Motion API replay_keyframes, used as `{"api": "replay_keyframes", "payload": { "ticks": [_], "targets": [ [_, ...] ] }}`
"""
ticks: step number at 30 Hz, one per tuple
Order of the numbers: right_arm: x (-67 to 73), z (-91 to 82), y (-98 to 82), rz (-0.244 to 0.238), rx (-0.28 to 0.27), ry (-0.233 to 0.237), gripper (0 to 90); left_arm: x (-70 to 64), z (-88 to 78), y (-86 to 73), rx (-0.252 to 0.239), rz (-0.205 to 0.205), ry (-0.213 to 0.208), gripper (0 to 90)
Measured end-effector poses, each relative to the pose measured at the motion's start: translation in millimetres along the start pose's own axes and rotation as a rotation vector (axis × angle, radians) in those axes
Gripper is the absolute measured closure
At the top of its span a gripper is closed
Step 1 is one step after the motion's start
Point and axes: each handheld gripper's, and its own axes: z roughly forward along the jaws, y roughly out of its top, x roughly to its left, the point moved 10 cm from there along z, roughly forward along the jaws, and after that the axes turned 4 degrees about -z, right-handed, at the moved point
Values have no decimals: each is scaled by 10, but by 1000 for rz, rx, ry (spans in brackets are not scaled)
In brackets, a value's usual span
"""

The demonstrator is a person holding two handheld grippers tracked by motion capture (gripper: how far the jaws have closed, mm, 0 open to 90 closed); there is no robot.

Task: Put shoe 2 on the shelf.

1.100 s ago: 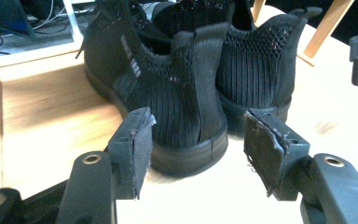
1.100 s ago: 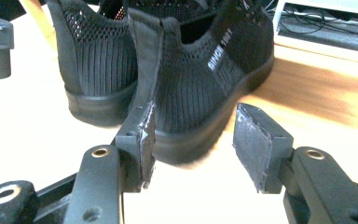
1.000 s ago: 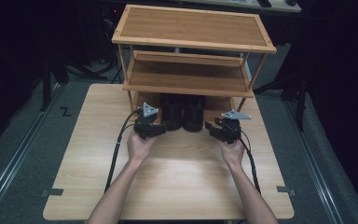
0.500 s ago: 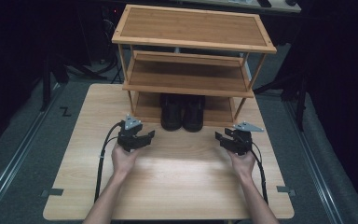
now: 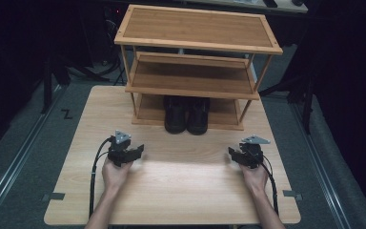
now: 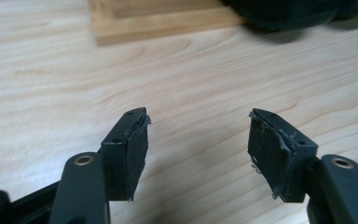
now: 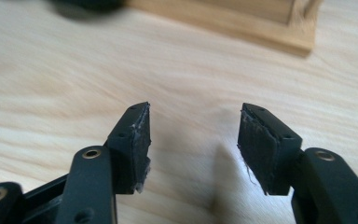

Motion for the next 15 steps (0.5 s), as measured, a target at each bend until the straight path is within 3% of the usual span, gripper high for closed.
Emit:
{"api": "replay_keyframes", "payload": {
  "ticks": [3,7,15],
  "targets": [
    [-20,29,-71,-6,17,-11,435,60,27,-69,24,-2,25,377],
    [-32,30,-92,11,10,1,409,83,66,-125,57,43,68,358],
    [-28,31,-96,6,13,6,377,87,71,-129,63,40,71,319]
  ]
}}
